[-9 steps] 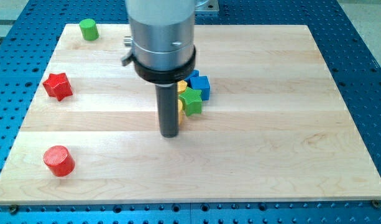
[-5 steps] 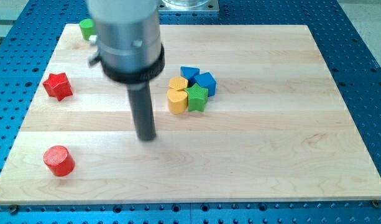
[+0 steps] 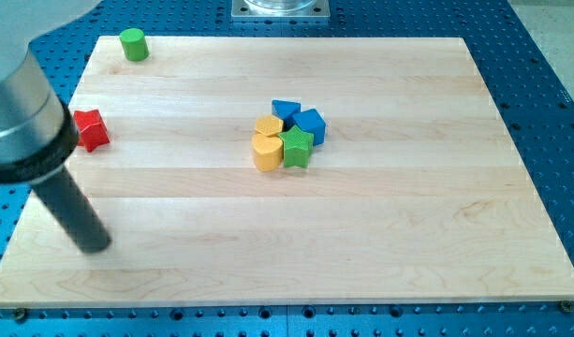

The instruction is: Move the red circle to the top left side of the yellow heart

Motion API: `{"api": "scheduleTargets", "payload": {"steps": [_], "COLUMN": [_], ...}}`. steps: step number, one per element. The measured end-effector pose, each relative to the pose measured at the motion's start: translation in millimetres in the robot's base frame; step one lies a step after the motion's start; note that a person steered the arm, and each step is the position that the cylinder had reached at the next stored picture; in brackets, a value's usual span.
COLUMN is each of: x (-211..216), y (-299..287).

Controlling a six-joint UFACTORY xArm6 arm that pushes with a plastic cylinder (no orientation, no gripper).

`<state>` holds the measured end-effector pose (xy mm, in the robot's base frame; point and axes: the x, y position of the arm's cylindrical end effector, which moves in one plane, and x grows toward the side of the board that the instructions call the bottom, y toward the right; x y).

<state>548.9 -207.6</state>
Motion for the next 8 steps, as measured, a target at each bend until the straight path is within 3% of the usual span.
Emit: {"api": "scheduleTargets", "payload": {"steps": [1,2,3,4,5,7,8], "x": [-4.6,34.1,5.8,-21.7,-62.6,-41.2,-75.2], "y": [3.8,-18.0,-74.2,-62.3,11.7,62.9,77.7]}}
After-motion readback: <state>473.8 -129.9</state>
